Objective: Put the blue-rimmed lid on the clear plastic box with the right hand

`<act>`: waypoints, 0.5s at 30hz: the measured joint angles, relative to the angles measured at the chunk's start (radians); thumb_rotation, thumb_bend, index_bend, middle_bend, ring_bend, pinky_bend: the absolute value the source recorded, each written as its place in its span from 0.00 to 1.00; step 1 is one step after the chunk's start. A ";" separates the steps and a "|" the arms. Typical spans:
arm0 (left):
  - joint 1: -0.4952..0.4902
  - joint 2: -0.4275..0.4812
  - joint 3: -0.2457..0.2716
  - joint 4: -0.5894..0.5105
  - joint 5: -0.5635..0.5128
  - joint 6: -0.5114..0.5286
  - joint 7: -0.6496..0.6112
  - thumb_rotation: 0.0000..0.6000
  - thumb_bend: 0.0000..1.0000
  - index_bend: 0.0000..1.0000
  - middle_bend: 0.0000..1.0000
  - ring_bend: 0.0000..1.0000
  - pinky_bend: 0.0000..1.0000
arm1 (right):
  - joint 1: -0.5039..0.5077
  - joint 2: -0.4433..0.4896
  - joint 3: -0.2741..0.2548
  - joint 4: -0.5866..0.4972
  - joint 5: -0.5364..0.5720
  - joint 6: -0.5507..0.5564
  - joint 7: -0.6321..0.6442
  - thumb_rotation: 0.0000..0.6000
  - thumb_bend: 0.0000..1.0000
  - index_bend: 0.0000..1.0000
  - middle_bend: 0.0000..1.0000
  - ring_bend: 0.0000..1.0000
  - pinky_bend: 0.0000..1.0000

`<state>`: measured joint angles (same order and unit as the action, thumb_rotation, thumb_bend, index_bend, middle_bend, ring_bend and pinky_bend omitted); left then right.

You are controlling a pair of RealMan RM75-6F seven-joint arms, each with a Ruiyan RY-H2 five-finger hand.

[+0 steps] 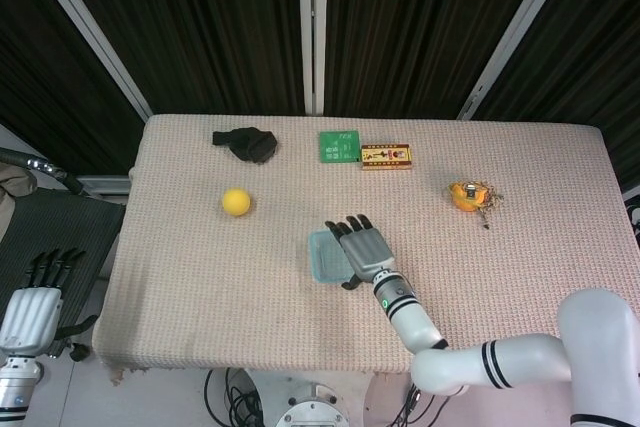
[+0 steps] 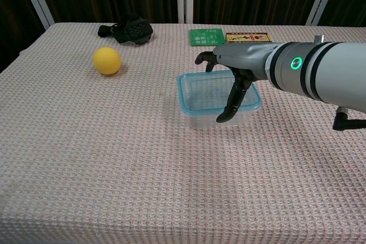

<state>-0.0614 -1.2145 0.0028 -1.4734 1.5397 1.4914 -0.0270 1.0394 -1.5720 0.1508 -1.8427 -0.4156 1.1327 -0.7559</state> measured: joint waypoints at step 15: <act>0.001 0.003 0.001 -0.004 0.002 0.002 0.004 1.00 0.00 0.10 0.07 0.00 0.00 | -0.075 0.061 -0.056 -0.086 -0.164 0.061 0.044 1.00 0.00 0.00 0.14 0.00 0.00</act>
<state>-0.0609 -1.2111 0.0037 -1.4778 1.5413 1.4936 -0.0234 0.9649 -1.5110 0.0951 -1.9283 -0.5794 1.1935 -0.7122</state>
